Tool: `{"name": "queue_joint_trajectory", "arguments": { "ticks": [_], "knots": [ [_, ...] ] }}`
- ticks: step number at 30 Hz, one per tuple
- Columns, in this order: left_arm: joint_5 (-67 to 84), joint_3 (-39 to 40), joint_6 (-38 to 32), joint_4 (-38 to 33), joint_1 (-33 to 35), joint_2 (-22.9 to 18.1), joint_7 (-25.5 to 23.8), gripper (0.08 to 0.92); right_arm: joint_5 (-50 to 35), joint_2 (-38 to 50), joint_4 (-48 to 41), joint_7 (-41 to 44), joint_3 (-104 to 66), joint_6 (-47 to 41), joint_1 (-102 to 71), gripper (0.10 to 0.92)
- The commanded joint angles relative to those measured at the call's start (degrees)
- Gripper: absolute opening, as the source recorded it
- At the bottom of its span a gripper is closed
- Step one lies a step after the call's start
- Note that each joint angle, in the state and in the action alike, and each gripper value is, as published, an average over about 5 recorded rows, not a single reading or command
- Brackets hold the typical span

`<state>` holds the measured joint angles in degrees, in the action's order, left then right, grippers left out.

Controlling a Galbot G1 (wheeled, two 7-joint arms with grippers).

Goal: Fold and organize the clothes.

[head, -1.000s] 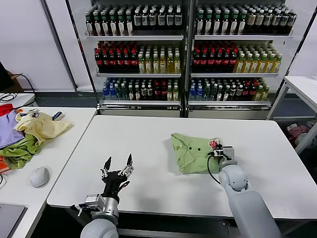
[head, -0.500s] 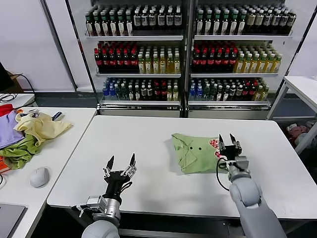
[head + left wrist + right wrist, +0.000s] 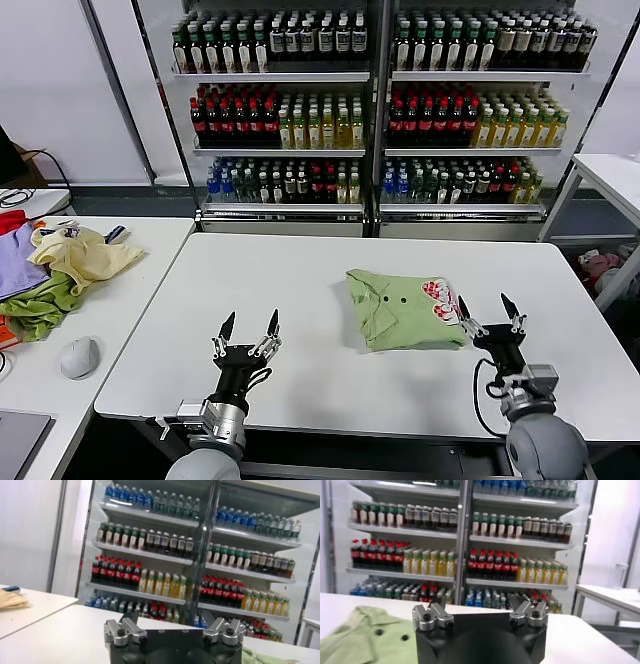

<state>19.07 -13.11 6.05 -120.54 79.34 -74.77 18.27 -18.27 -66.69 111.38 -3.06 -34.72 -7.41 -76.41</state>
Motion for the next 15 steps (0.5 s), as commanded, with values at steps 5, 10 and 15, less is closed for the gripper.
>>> {"name": "queue_joint_trajectory", "arguments": {
  "ticks": [5, 10, 15],
  "knots": [
    [-1.58, 0.13, 0.65, -2.14, 1.57, 0.05, -0.66, 0.823, -2.33, 0.63, 7.68, 2.40, -5.32, 1.69, -8.55, 0.823],
    [-1.91, -0.27, 0.89, -2.78, 2.44, 0.08, -0.86, 0.823, -2.30, 0.81, 8.26, 2.31, -5.52, 0.91, -8.93, 0.823],
    [-2.44, -0.37, 1.34, -3.21, 2.85, 0.15, -1.12, 0.823, -2.60, 0.73, 8.64, 1.84, -5.43, 0.49, -9.12, 0.823]
  ]
}}
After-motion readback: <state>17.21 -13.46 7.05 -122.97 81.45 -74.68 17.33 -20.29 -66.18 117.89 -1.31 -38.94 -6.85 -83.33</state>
